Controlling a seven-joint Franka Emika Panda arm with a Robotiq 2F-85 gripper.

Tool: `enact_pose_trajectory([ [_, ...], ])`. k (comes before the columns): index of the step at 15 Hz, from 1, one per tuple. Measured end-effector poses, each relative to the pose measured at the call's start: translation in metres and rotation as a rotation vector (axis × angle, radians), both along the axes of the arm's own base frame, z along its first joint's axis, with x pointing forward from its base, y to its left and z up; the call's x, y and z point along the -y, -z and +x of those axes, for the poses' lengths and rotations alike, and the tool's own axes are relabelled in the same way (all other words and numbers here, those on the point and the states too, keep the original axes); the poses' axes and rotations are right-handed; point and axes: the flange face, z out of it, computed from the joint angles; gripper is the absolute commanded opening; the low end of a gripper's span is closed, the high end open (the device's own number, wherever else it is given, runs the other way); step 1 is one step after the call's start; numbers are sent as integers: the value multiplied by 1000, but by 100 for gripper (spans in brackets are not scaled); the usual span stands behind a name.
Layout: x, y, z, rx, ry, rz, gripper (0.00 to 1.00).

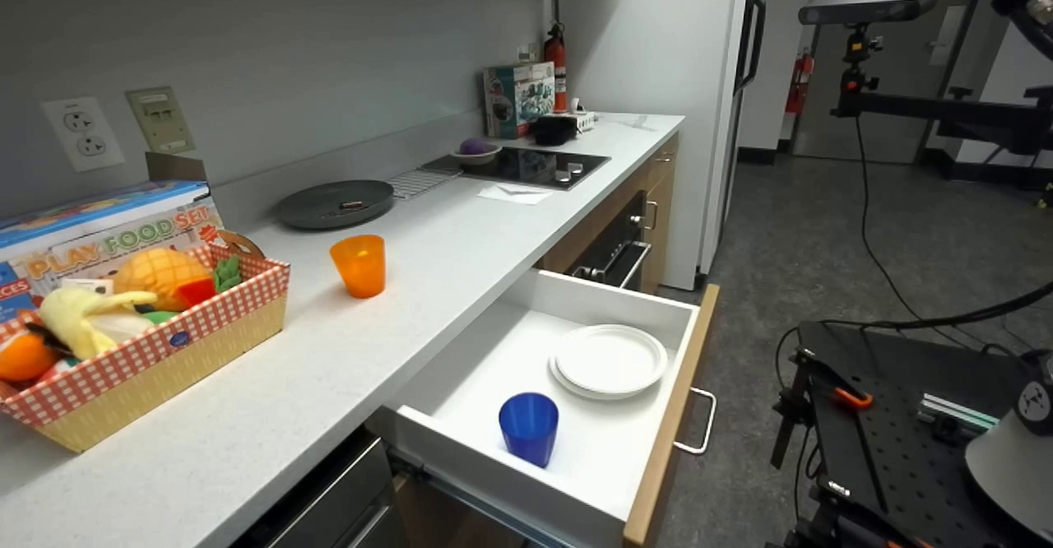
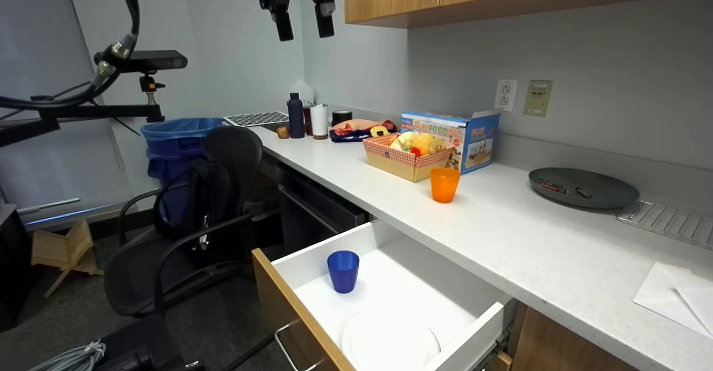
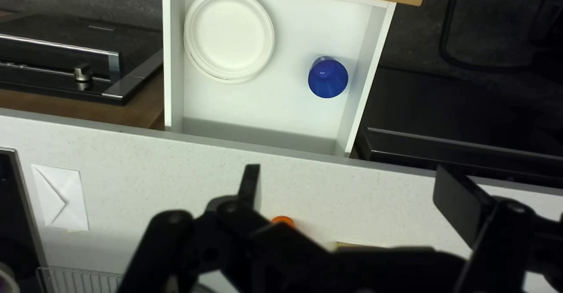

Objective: Close the open drawer

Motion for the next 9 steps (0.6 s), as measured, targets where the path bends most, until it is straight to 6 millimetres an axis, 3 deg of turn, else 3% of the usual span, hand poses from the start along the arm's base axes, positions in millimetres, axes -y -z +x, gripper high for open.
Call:
enact_pose_trajectory([
  [9,0,12,8,-22,1,0,100],
])
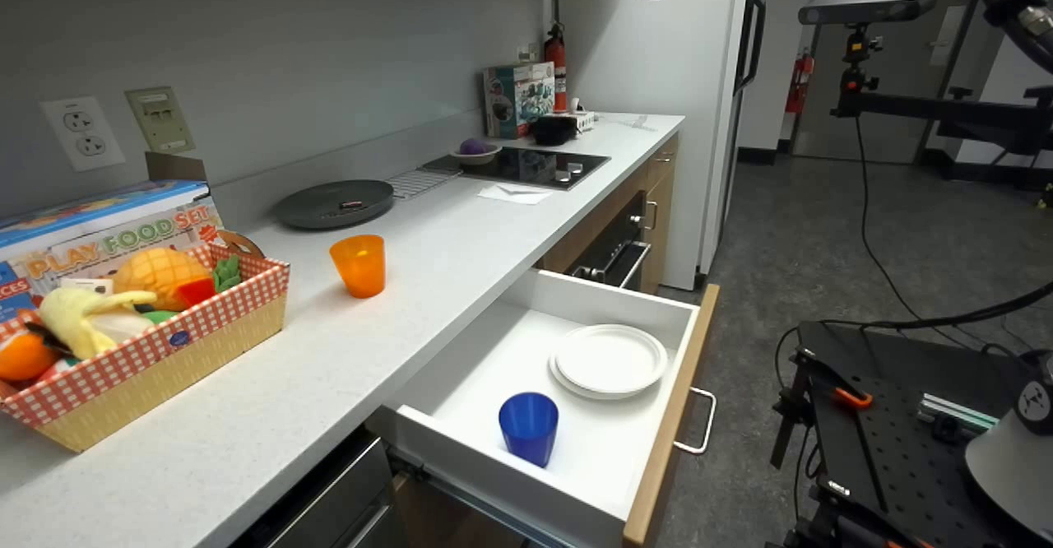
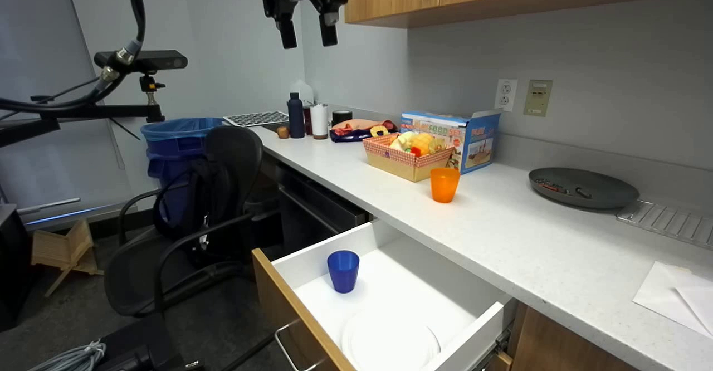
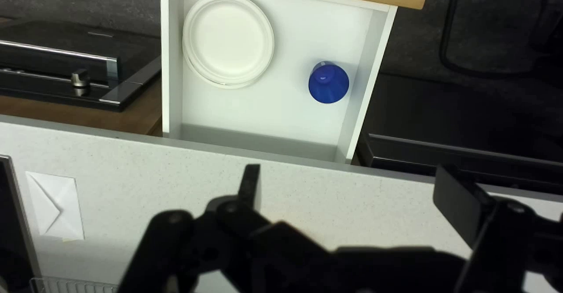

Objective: Close the open drawer

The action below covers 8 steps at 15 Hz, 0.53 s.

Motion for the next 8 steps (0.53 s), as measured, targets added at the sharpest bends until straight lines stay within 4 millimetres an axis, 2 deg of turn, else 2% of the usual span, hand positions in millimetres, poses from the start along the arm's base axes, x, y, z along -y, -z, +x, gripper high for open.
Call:
enact_pose_trajectory([
  [3,3,38,0,-42,5,-2,100],
  [6,8,100,-8,-123,19,-9,100],
  [8,11,147,-21,-194,43,-16,100],
])
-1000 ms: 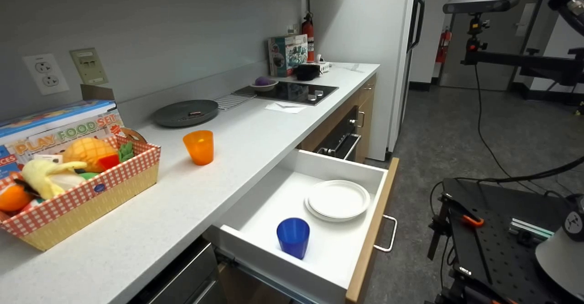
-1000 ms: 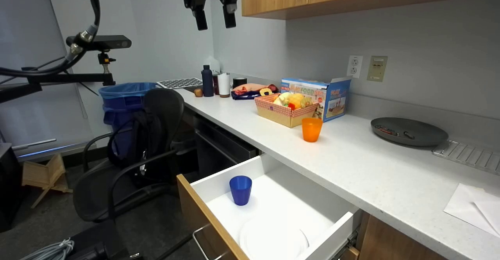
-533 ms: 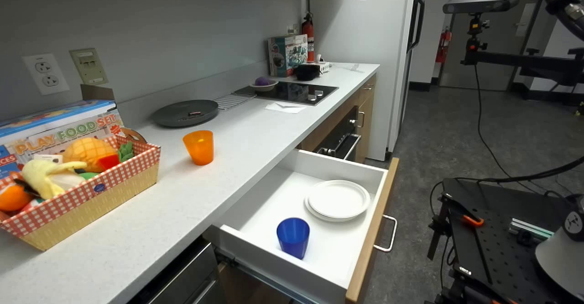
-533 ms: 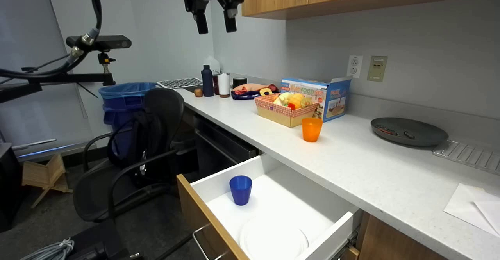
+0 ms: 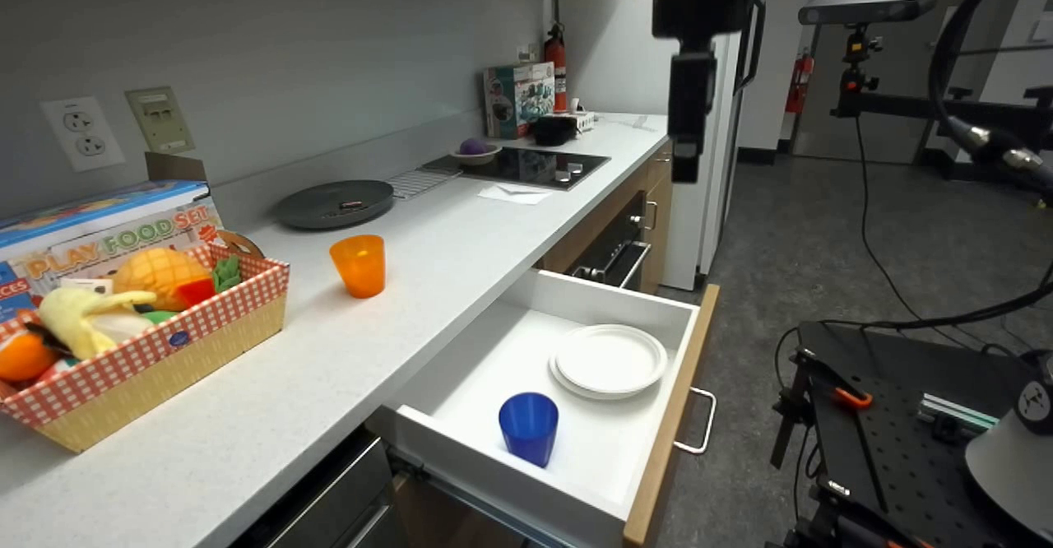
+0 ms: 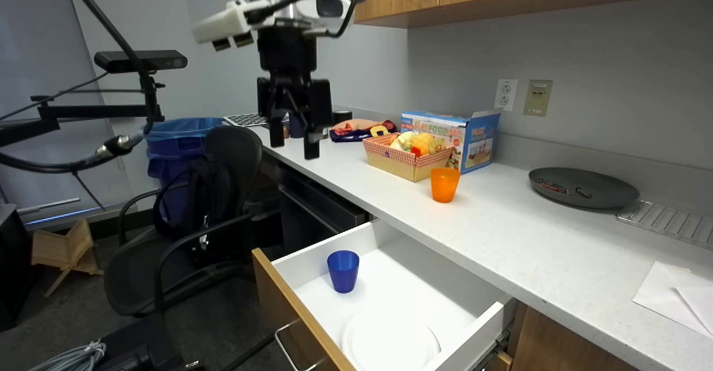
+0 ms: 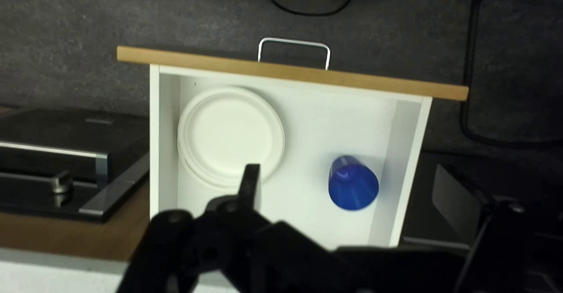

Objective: Close the open drawer

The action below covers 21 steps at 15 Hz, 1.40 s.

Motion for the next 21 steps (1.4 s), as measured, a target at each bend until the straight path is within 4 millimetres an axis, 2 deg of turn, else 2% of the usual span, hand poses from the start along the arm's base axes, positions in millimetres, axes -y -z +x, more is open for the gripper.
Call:
enact_pose_trajectory([
  [4,4,83,-34,-117,55,-14,100],
  [8,9,142,-68,-200,104,-25,100],
  [10,10,154,-73,-222,123,-29,100],
  [17,10,185,-69,-272,167,-41,100],
  [21,10,184,-68,-270,167,-41,100],
])
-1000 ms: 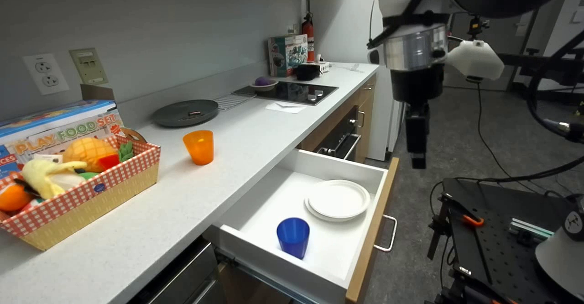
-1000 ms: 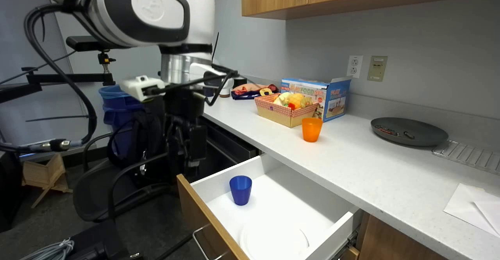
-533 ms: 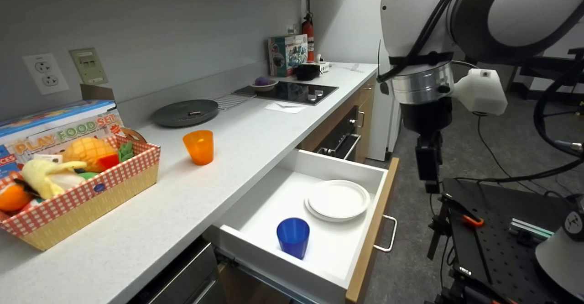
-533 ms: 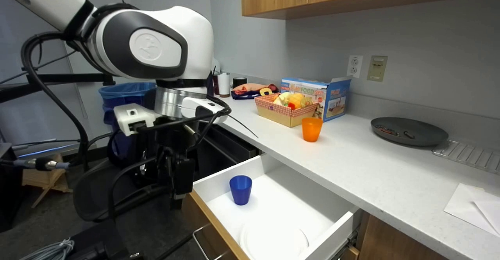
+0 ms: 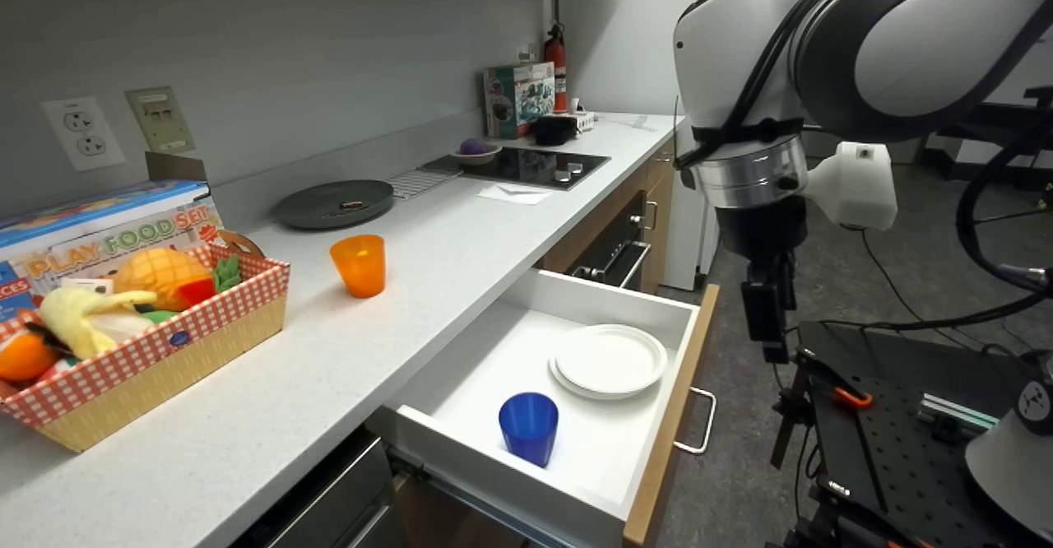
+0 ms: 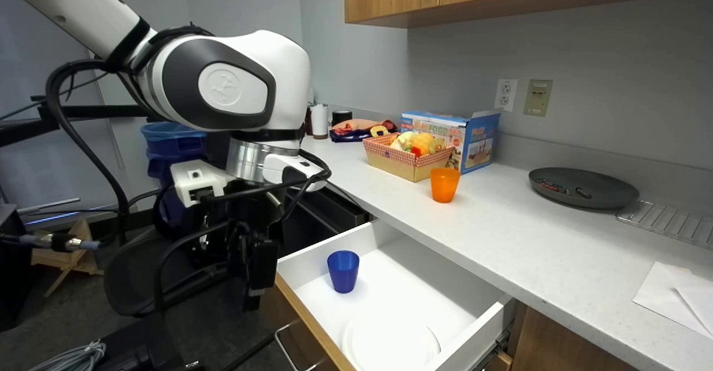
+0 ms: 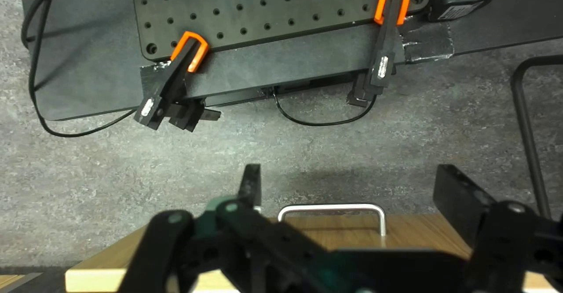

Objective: Close the open drawer

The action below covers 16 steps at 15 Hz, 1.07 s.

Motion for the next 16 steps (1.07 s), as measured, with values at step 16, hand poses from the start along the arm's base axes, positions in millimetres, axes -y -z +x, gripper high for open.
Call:
enact_pose_trajectory([
  [16,-42,47,26,-13,-89,20,100],
])
